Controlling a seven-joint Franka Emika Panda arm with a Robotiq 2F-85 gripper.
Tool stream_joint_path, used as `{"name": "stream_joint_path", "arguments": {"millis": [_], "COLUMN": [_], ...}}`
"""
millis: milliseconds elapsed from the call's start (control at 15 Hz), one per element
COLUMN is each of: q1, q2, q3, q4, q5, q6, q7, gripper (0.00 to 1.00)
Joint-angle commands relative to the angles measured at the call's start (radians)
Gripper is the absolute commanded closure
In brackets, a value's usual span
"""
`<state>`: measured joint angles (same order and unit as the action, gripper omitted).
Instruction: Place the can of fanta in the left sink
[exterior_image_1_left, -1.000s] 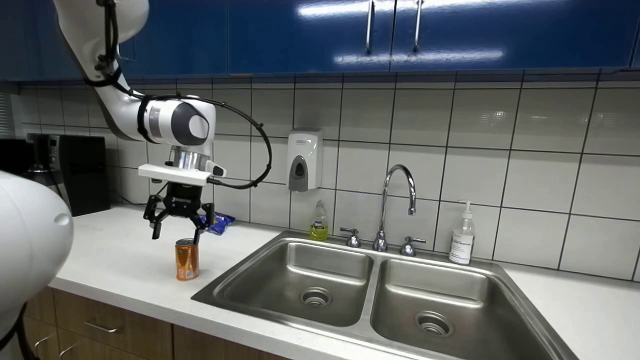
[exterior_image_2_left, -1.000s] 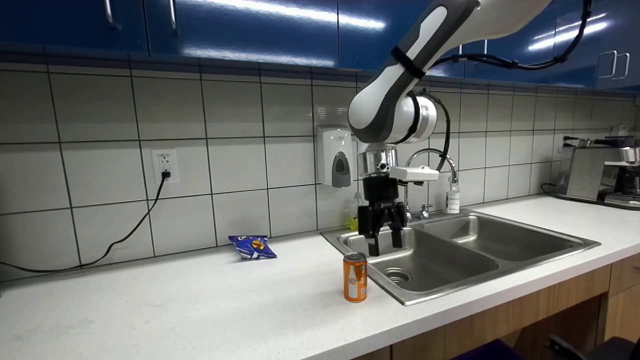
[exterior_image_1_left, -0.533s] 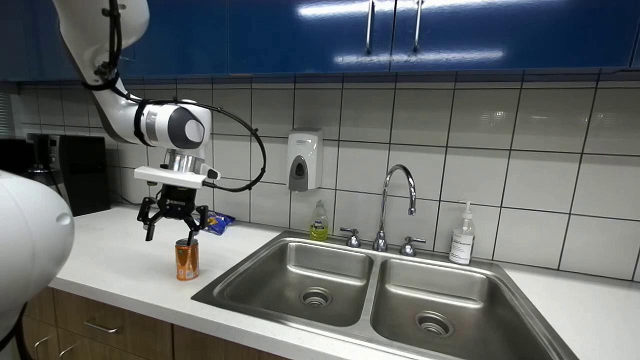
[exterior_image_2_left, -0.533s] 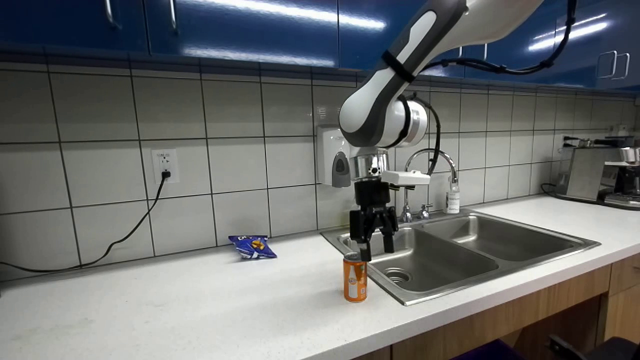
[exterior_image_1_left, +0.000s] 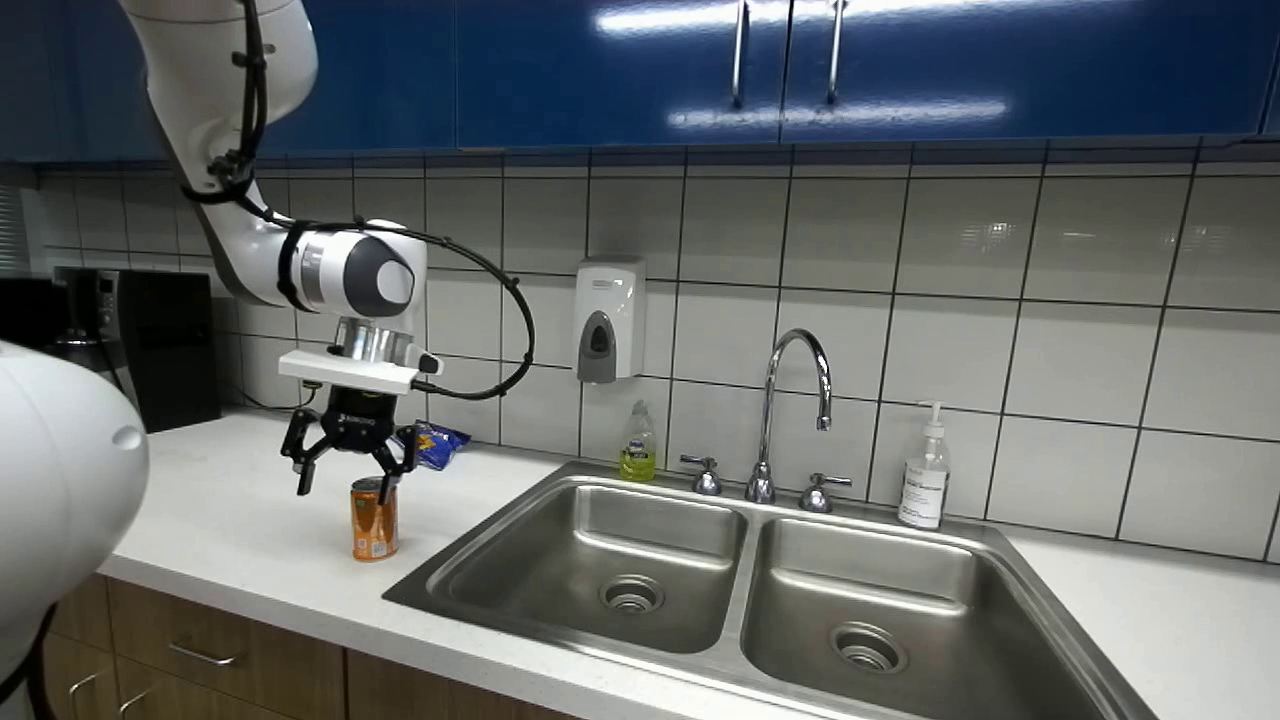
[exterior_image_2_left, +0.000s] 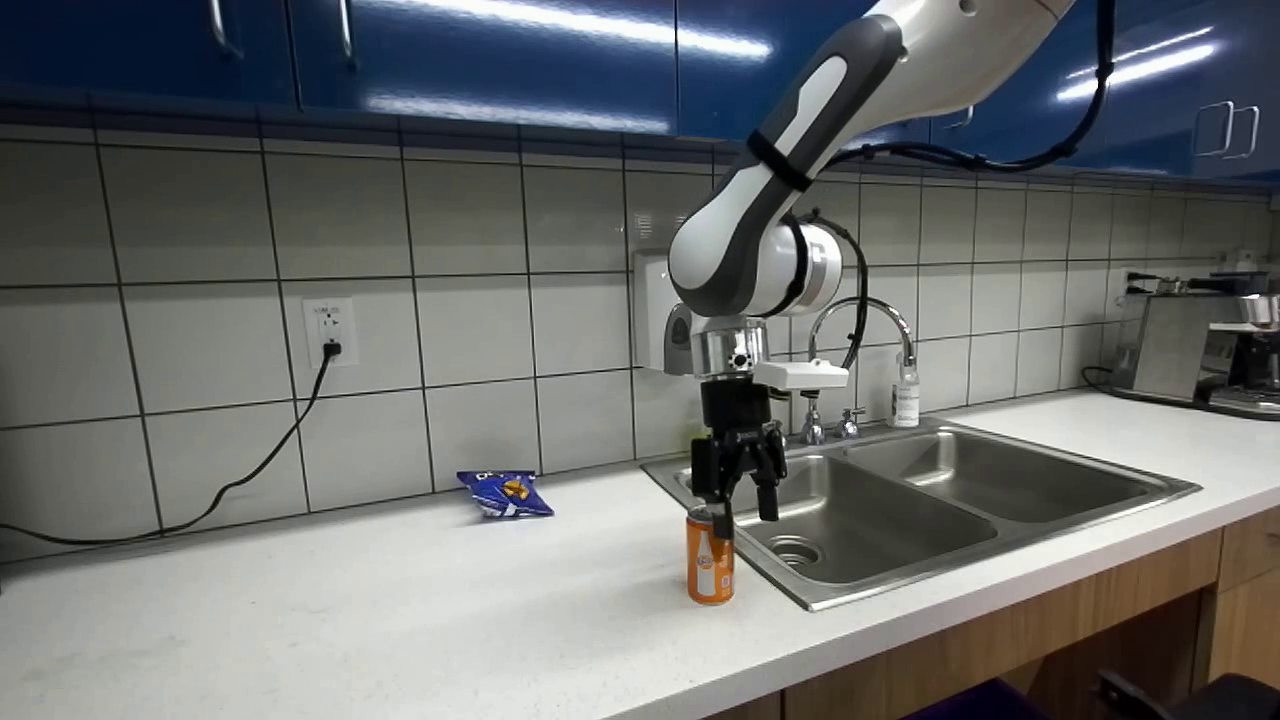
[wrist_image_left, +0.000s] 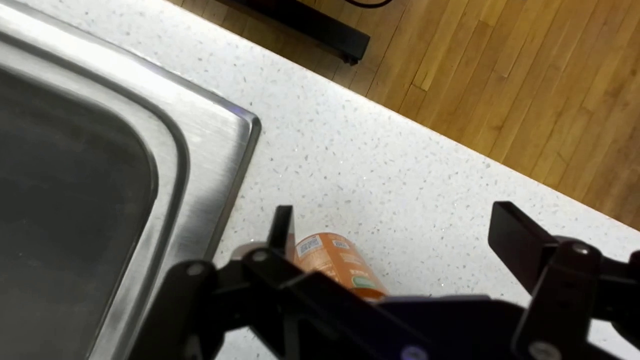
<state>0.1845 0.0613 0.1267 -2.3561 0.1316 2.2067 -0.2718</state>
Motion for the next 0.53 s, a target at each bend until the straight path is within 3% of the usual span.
{"name": "stream_joint_path", "arguments": {"millis": [0, 467], "q1": [-0.019, -0.027], "q2": [0.039, 0.082], "q3": [0.016, 0.018], "q4": [0.034, 0.064], "q5": [0.032, 0.045], "q6": [0.021, 0.086], "q7": [-0.039, -0.048], "gripper": [0.0, 0.0]}}
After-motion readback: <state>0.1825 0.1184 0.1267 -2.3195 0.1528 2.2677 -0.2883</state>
